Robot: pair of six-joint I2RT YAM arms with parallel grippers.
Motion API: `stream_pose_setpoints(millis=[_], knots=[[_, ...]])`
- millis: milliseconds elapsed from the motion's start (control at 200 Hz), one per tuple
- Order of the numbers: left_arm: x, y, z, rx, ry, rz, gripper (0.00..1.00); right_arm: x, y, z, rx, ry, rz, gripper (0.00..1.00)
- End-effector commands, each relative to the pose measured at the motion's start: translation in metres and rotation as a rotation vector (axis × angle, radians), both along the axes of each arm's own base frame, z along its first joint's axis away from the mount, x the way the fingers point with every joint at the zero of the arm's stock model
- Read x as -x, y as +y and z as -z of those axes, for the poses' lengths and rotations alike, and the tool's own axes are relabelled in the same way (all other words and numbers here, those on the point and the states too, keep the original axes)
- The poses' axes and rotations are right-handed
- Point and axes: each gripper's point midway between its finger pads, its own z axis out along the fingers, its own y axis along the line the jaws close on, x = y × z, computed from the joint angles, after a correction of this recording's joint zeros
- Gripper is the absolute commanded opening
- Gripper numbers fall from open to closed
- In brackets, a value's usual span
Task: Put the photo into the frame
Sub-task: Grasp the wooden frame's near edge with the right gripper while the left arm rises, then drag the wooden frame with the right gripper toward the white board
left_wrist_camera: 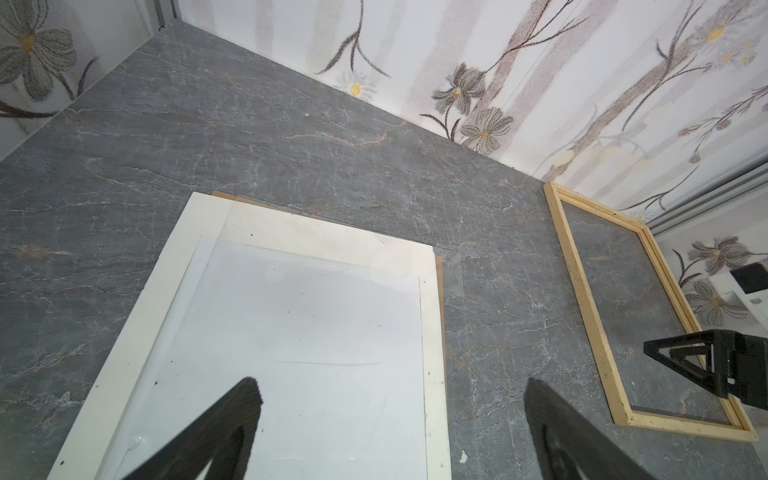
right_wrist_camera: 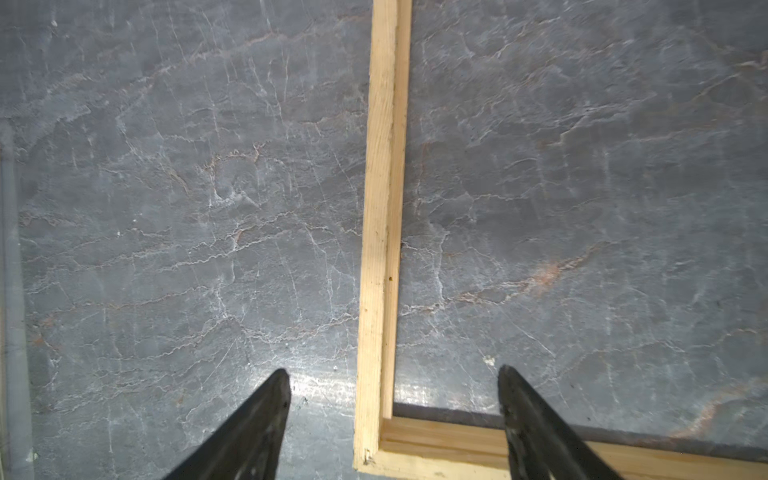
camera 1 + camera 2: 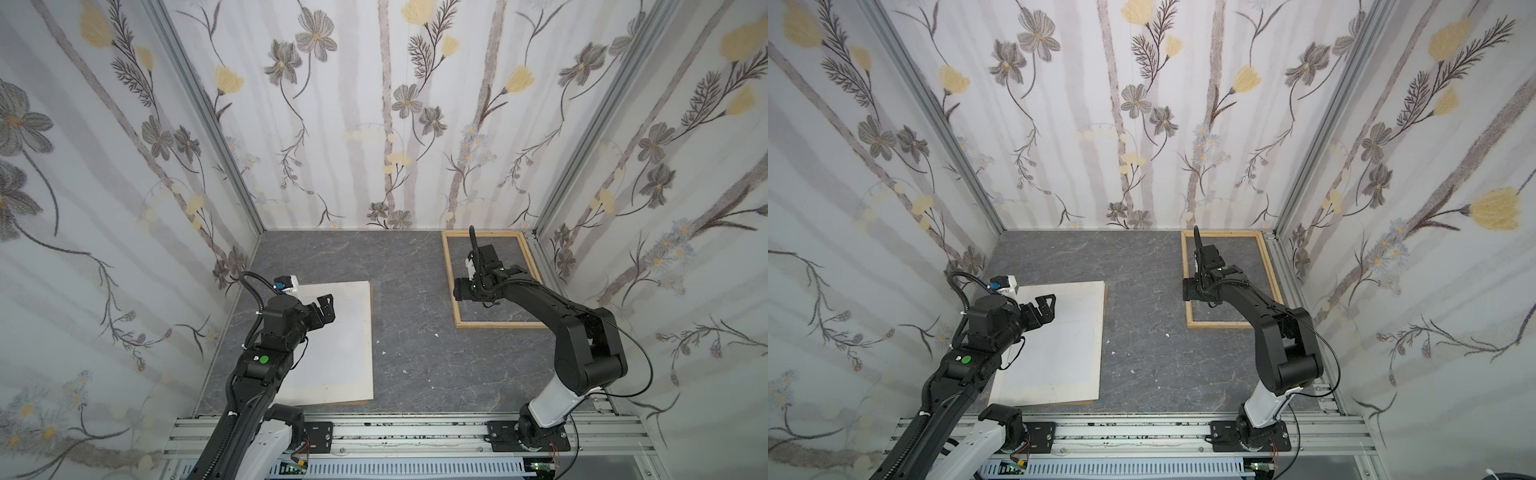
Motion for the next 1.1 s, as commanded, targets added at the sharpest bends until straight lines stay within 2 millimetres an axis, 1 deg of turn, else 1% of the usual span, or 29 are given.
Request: stream_pose_setpoints(millis=[0, 105, 180, 255, 340, 500, 640, 714, 769, 899, 964, 1094], knots=[[0.001, 0.004, 0.004, -0.013, 0.012, -0.021, 1.0, -0.005, 0.006, 0.014, 0.016, 0.021, 0.007, 0.72], [0.002, 0.006, 0.005, -0.017, 0.015, -0.032, 1.0, -0.008, 0.015, 0.024, 0.034, 0.034, -0.003, 0.66], [0.001, 0.009, 0.005, -0.027, 0.013, -0.042, 1.0, -0.012, 0.018, 0.03, 0.045, 0.037, 0.003, 0.62], [0.002, 0.012, 0.004, -0.03, 0.013, -0.06, 1.0, -0.016, 0.023, 0.036, 0.054, 0.047, 0.005, 0.55], [0.003, 0.013, 0.004, -0.028, 0.012, -0.069, 1.0, -0.017, 0.024, 0.042, 0.075, 0.053, 0.017, 0.5], [0.0, 0.011, 0.006, -0.025, 0.018, -0.059, 1.0, -0.02, 0.026, 0.047, 0.086, 0.049, 0.034, 0.46], [-0.005, 0.012, 0.009, -0.009, 0.049, -0.085, 1.0, -0.021, 0.032, 0.05, 0.086, 0.047, 0.029, 0.38], [-0.007, 0.013, 0.012, 0.009, 0.065, -0.109, 1.0, -0.02, 0.033, 0.052, 0.085, 0.048, 0.037, 0.33], [-0.007, 0.014, 0.015, 0.027, 0.075, -0.128, 1.0, -0.019, 0.036, 0.054, 0.082, 0.05, 0.037, 0.32], [-0.004, 0.016, 0.023, 0.066, 0.085, -0.157, 1.0, -0.014, 0.045, 0.06, 0.075, 0.064, 0.024, 0.25], [-0.002, 0.016, 0.024, 0.083, 0.082, -0.166, 1.0, -0.011, 0.052, 0.061, 0.07, 0.064, 0.015, 0.21], [-0.002, 0.016, 0.02, 0.106, 0.07, -0.177, 1.0, -0.003, 0.07, 0.062, 0.047, 0.056, 0.003, 0.19]])
